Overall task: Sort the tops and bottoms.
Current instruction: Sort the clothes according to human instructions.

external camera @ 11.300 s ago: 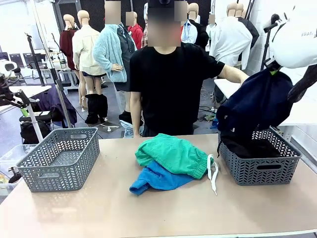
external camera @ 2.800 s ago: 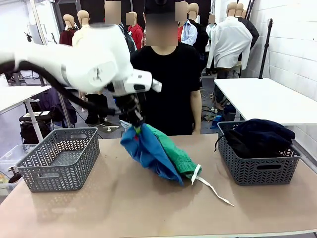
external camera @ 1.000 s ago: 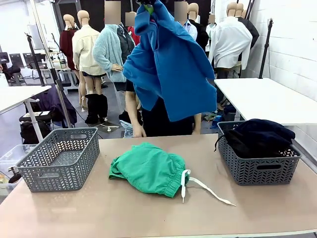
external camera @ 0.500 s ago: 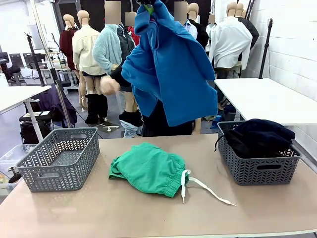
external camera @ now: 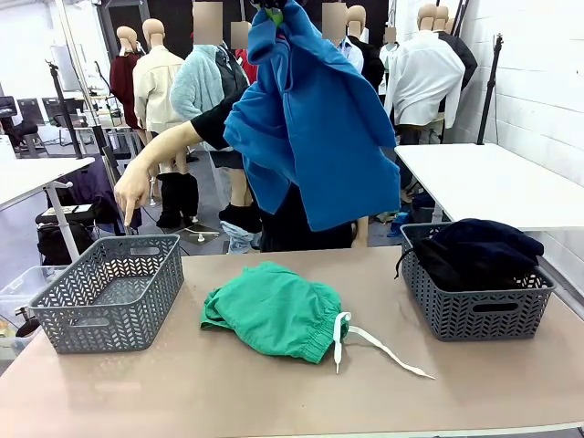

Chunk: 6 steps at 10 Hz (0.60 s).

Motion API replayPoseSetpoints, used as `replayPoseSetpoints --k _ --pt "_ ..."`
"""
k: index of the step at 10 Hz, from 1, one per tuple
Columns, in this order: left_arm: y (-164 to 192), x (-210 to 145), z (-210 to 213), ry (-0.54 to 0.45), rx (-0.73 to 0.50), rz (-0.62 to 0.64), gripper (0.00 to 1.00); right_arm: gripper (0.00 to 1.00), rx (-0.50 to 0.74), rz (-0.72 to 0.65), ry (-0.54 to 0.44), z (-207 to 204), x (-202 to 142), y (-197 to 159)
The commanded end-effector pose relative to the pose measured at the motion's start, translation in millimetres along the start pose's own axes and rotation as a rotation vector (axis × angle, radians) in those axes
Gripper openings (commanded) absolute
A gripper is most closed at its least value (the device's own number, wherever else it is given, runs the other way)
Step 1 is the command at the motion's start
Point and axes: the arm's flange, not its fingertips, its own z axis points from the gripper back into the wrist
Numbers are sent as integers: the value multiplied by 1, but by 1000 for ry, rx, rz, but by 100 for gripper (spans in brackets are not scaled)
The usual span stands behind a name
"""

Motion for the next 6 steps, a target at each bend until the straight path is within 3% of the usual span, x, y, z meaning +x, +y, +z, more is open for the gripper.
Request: replayPoseSetpoints --k 1,6 --pt "4 -2 4 -23 -11 -8 0 100 -10 16 2 0 -1 -1" --pt "4 -2 4 -23 -11 -8 0 100 -10 16 2 0 -1 -1"
